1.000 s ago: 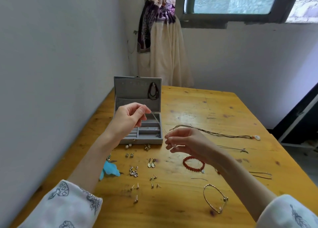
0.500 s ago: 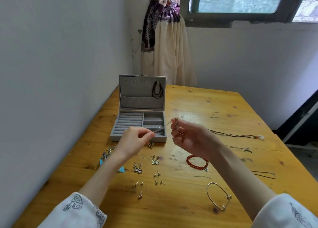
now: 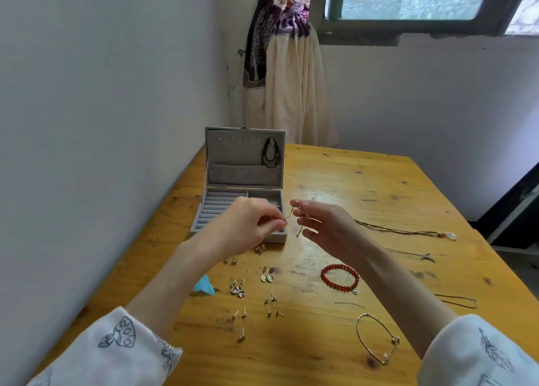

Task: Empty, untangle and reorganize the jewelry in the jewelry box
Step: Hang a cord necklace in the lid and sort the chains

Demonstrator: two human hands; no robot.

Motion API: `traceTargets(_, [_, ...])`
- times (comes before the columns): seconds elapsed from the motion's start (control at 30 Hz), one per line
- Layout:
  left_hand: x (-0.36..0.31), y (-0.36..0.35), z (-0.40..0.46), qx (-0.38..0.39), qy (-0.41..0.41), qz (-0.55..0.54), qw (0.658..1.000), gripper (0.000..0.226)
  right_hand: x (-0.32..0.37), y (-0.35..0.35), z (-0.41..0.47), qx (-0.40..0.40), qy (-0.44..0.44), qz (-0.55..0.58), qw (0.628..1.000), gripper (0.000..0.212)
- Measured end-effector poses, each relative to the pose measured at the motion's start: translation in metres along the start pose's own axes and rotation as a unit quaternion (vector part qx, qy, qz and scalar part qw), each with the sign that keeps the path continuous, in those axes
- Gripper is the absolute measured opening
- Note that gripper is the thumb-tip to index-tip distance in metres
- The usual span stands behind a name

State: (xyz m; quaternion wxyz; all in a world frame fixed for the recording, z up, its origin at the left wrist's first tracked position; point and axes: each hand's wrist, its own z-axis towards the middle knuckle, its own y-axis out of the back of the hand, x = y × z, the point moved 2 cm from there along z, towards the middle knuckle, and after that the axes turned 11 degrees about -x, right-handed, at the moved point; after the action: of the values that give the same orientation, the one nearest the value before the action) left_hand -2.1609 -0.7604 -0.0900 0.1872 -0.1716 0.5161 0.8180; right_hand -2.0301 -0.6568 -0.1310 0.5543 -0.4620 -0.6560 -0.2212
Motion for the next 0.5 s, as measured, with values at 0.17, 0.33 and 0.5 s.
traceTargets(0.17, [0.011, 0.021, 0.038, -0.015, -0.011, 0.021, 1.000, 0.018, 0.002, -0.021, 0.017, 0.061, 0.045, -0.099, 0.992, 0.015])
traceTargets(0.33, [0.045, 0.030, 0.077, -0.007, 0.039, 0.035, 0.999, 0.016, 0.009, -0.042, 0.052, 0.134, 0.027, -0.106, 0.985, 0.022])
traceTargets(0.5, [0.092, 0.030, 0.111, -0.011, 0.068, 0.046, 0.997, 0.016, 0.015, -0.055, 0.099, 0.126, 0.041, -0.094, 0.987, 0.015])
